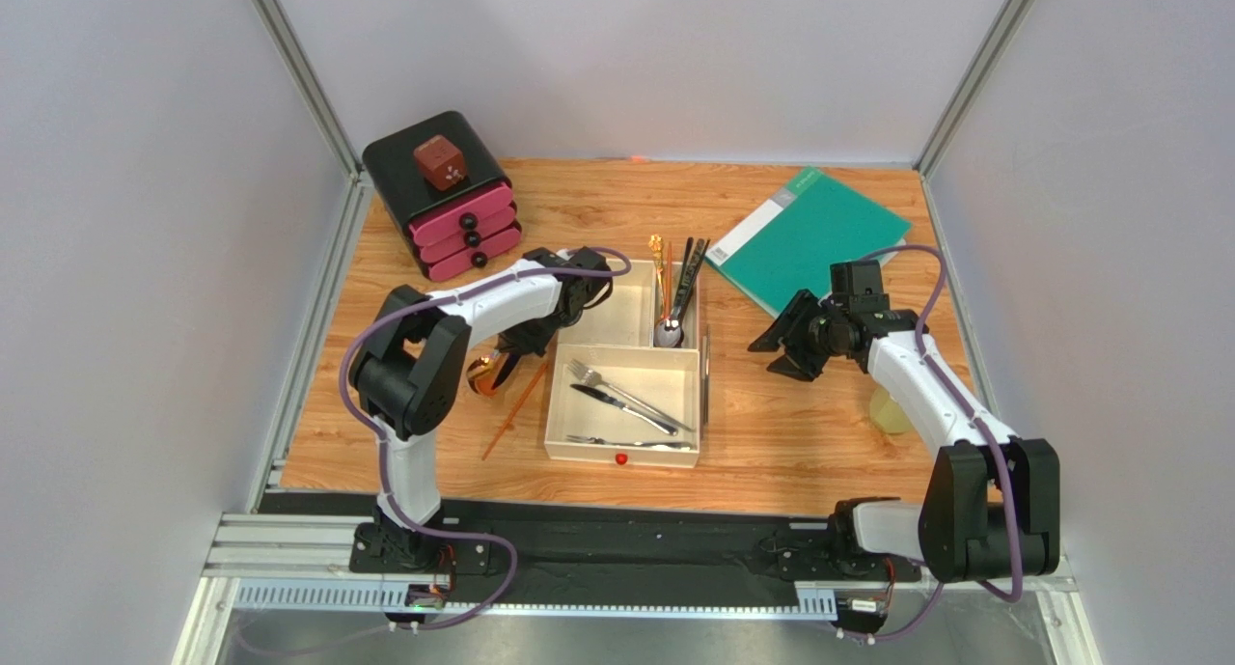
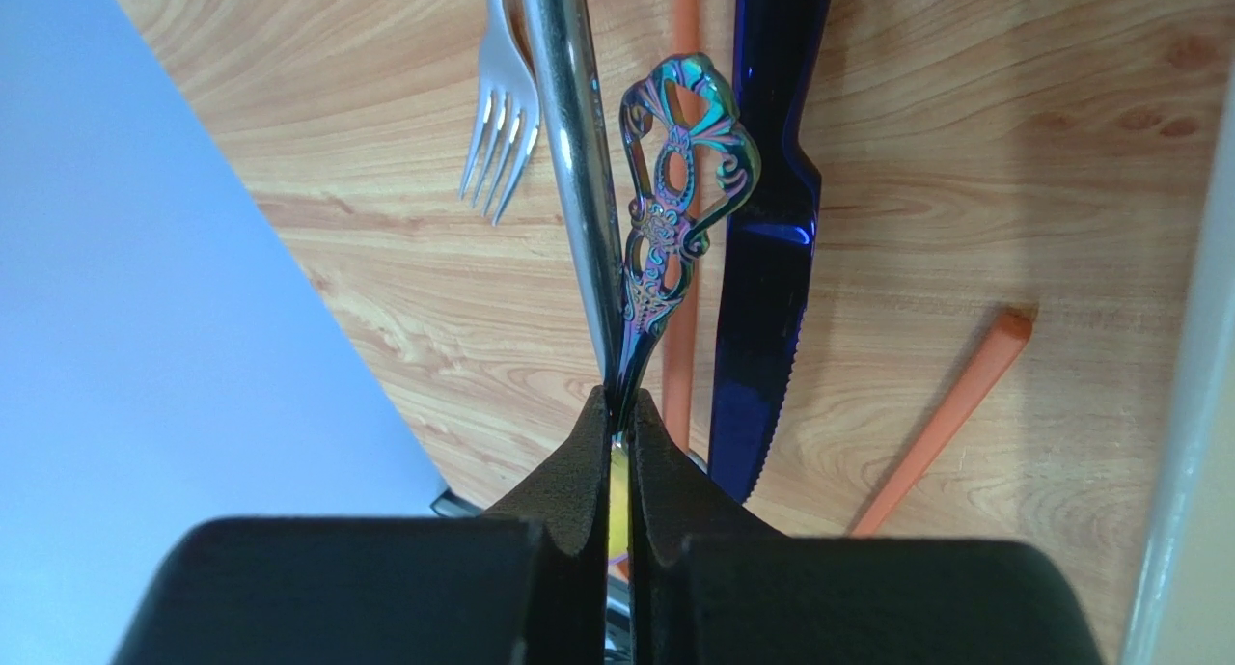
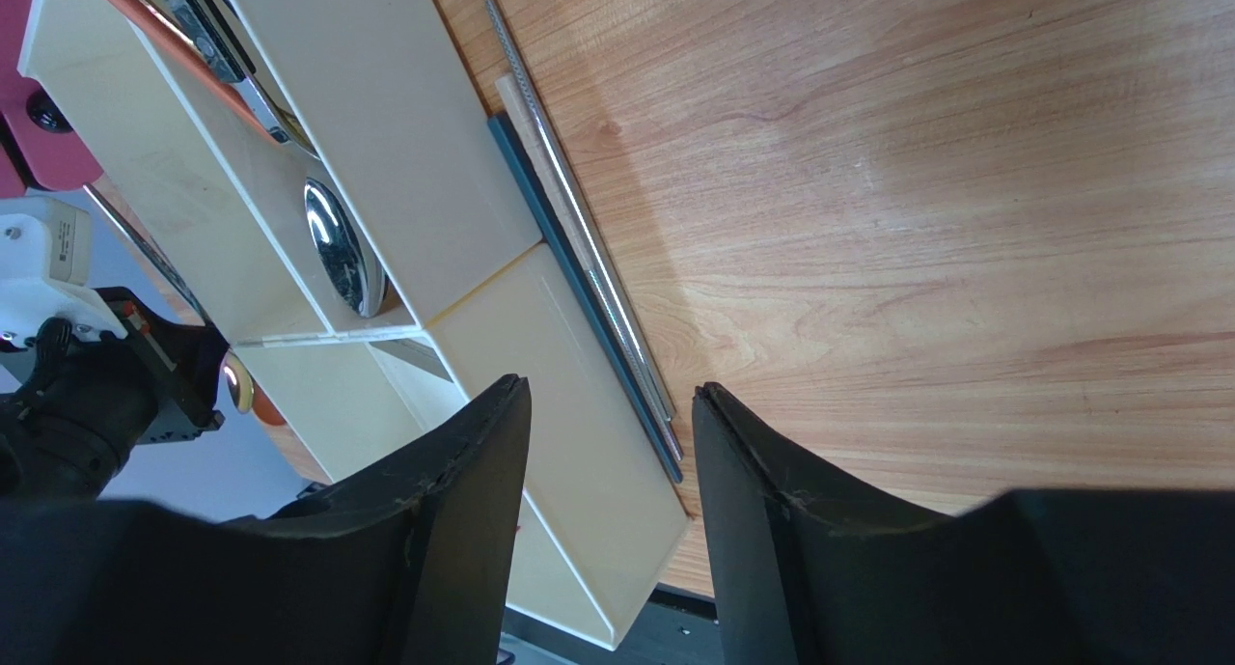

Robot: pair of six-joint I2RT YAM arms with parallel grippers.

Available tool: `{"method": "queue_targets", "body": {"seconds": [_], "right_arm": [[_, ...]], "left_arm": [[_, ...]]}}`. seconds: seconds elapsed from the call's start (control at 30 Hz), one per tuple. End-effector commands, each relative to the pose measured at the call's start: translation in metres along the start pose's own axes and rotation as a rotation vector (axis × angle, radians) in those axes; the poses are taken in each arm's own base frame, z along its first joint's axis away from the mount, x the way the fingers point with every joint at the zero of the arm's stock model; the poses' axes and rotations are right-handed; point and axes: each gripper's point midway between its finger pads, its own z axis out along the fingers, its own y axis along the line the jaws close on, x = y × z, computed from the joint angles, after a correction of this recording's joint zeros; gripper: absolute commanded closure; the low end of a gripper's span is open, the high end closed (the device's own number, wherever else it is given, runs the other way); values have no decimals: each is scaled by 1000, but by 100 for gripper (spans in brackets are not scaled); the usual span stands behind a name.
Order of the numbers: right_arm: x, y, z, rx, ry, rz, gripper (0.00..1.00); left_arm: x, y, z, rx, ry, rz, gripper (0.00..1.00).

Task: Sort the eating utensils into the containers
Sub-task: Pick up the spoon from the center of the board.

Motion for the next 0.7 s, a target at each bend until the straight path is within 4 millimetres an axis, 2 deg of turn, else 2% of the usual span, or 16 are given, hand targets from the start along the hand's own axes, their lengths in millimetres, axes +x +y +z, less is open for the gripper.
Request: {"method": "queue_targets", "body": {"seconds": [0.0, 0.17, 0.33, 0.67], "right_arm": [[-8, 12, -2, -43, -18, -2, 50], [-8, 13, -2, -45, -16, -4, 50], [-8, 13, -3, -42, -13, -10, 50], [-5, 8, -3, -33, -10, -8, 50]], "left_arm": [[-7, 3, -13, 46, -41, -36, 100], [-19, -6, -31, 175, -71, -39, 100], [-21, -10, -42, 281, -59, -48, 100], [-14, 10, -51, 319, -76, -112, 100]]}}
